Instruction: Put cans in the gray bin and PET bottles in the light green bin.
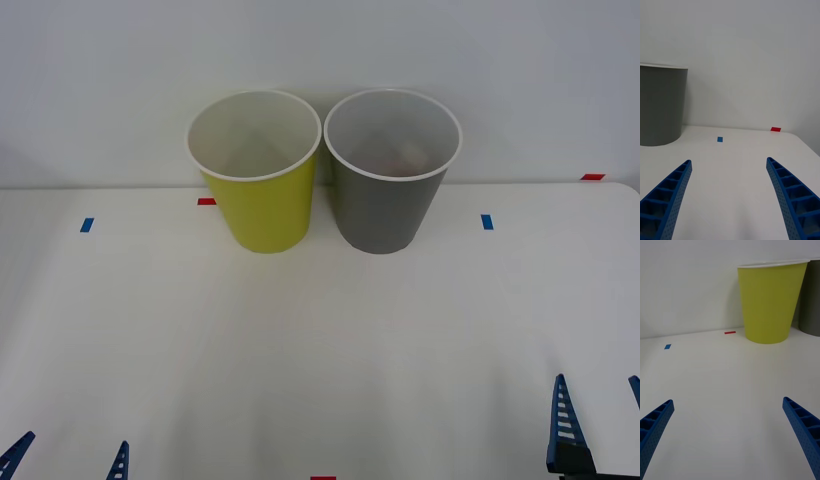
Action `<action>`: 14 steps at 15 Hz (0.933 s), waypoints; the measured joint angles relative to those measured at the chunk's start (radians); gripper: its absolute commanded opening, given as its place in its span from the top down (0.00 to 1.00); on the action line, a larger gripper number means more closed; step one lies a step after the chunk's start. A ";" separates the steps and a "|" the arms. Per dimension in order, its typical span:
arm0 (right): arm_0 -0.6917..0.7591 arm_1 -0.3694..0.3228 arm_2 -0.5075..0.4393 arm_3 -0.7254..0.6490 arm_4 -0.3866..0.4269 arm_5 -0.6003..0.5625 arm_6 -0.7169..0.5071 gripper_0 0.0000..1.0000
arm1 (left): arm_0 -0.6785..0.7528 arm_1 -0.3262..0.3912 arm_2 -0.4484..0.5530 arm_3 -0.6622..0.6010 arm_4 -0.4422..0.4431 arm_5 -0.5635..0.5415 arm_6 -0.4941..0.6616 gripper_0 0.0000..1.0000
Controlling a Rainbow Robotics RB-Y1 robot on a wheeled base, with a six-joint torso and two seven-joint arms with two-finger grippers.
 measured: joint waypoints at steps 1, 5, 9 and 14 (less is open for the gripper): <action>0.026 -0.003 0.000 0.000 0.001 -0.015 -0.003 0.36 | 0.000 0.000 0.000 0.000 0.000 0.000 0.000 0.00; 0.061 -0.013 0.004 0.000 0.002 -0.034 -0.018 0.35 | 0.000 0.000 0.000 0.000 0.000 0.000 0.000 0.00; 0.067 -0.015 0.004 0.000 0.000 -0.029 -0.019 0.36 | 0.000 0.000 0.000 0.000 0.000 0.000 0.000 0.00; 0.067 -0.015 0.004 0.000 0.000 -0.028 -0.019 0.35 | 0.000 0.000 0.000 0.000 0.000 0.000 0.000 0.00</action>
